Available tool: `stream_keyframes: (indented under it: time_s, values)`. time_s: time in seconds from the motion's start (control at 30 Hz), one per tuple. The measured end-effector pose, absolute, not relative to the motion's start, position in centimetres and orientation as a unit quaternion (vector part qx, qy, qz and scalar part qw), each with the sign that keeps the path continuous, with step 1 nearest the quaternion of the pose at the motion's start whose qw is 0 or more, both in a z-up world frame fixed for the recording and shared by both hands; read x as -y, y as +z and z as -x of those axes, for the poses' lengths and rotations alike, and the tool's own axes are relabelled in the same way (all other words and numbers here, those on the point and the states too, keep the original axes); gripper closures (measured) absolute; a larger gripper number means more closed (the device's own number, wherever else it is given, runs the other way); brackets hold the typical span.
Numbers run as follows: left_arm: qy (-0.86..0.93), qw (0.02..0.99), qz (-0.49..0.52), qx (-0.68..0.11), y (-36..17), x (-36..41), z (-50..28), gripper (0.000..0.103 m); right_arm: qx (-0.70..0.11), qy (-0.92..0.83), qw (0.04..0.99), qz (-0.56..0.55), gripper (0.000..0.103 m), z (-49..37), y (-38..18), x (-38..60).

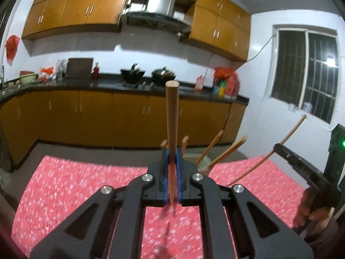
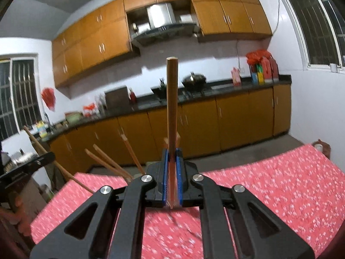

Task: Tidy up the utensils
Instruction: 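Raise the chopstick upright over the holder with the left gripper while the right gripper does likewise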

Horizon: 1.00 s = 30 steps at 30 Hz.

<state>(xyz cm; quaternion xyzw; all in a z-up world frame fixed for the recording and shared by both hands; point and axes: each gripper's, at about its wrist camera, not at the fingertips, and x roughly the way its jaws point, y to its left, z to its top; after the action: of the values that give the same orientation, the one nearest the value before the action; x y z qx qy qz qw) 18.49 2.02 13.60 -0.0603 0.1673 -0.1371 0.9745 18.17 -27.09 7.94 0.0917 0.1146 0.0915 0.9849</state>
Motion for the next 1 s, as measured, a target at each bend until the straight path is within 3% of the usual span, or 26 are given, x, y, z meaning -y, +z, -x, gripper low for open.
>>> stream_keyframes:
  time_s: [0.47,1.0]
  values:
    - [-0.131,0.984,0.082,-0.085,18.4,1.6,-20.2,0.095,-0.049,0.101,0.991,-0.074,0.095,-20.7,10.7,24.6]
    - [-0.102,0.987,0.081,-0.095,14.2,3.3,-26.4,0.095,-0.082,0.104,0.989,-0.061,0.095,-25.2,7.8,23.3]
